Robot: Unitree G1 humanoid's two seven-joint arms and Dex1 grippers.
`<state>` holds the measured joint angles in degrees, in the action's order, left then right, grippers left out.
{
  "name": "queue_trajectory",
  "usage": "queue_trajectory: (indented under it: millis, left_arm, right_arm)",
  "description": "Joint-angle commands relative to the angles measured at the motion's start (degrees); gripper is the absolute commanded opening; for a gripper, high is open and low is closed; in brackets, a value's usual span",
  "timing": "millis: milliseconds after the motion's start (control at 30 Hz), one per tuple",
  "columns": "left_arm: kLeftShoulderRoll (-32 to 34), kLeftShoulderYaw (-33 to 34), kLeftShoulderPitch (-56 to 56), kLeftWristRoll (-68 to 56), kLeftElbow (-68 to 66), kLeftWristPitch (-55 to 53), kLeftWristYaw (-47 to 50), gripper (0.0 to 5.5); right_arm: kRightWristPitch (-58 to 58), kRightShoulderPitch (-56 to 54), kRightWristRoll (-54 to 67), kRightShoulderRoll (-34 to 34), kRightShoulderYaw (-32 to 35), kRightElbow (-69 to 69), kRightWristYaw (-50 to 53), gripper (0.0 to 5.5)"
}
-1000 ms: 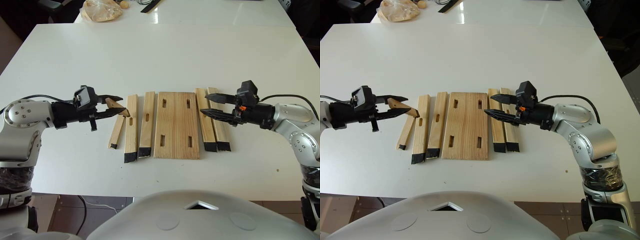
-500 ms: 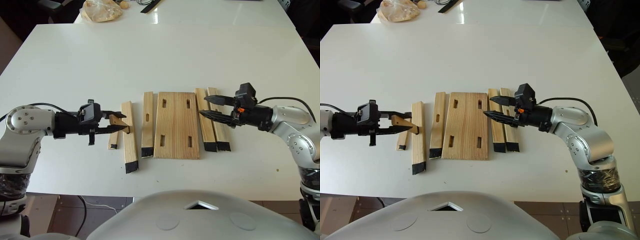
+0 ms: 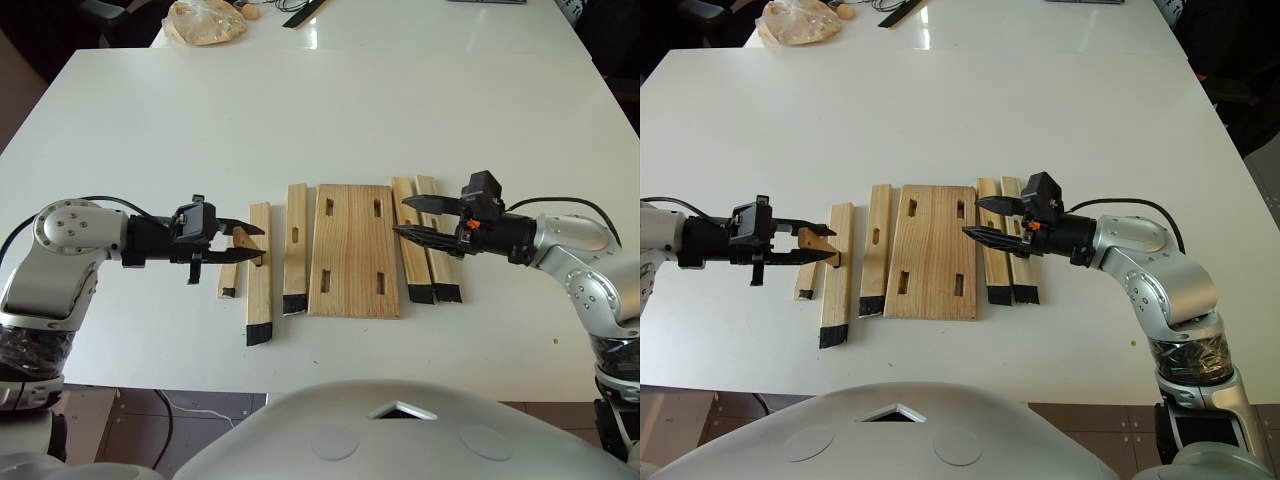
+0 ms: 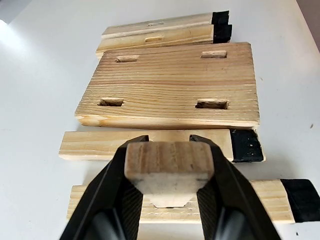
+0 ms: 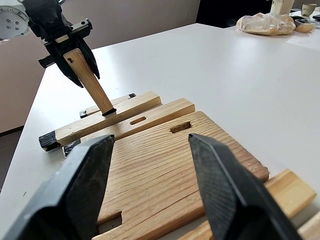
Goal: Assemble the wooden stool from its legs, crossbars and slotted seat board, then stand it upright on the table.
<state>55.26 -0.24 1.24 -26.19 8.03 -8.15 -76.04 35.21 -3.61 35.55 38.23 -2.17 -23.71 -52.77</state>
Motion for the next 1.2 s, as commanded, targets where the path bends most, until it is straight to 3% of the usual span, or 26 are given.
queue_trajectory:
  millis: [33,600,633,933,1200]
  left_arm:
    - [-1.60,-4.84,-3.68,3.61,-6.30,-3.16,-0.39,1.31]
    - [-2.21,-7.28,-7.93,5.19,-6.15,-1.26,5.05,1.31]
    - [-2.39,-7.31,-7.61,4.94,-6.40,-1.74,5.53,1.68]
    - [-5.80,-6.37,-8.24,5.18,-10.33,-0.64,8.01,3.01]
    - [-10.06,3.08,-3.07,-3.76,-7.44,-6.42,12.30,3.01]
  right_arm:
    - [-0.58,-0.59,-0.59,-0.10,-0.54,0.38,-0.35,2.73]
    - [-0.62,-0.74,-1.21,0.34,-1.03,0.76,-0.84,2.73]
    - [-0.58,-0.81,-1.20,0.33,-1.05,0.75,-0.85,2.73]
    - [-0.64,-1.59,-1.27,0.57,-1.27,1.28,-1.37,2.73]
    - [-1.13,-1.98,-2.01,0.24,-1.44,1.99,-1.04,2.73]
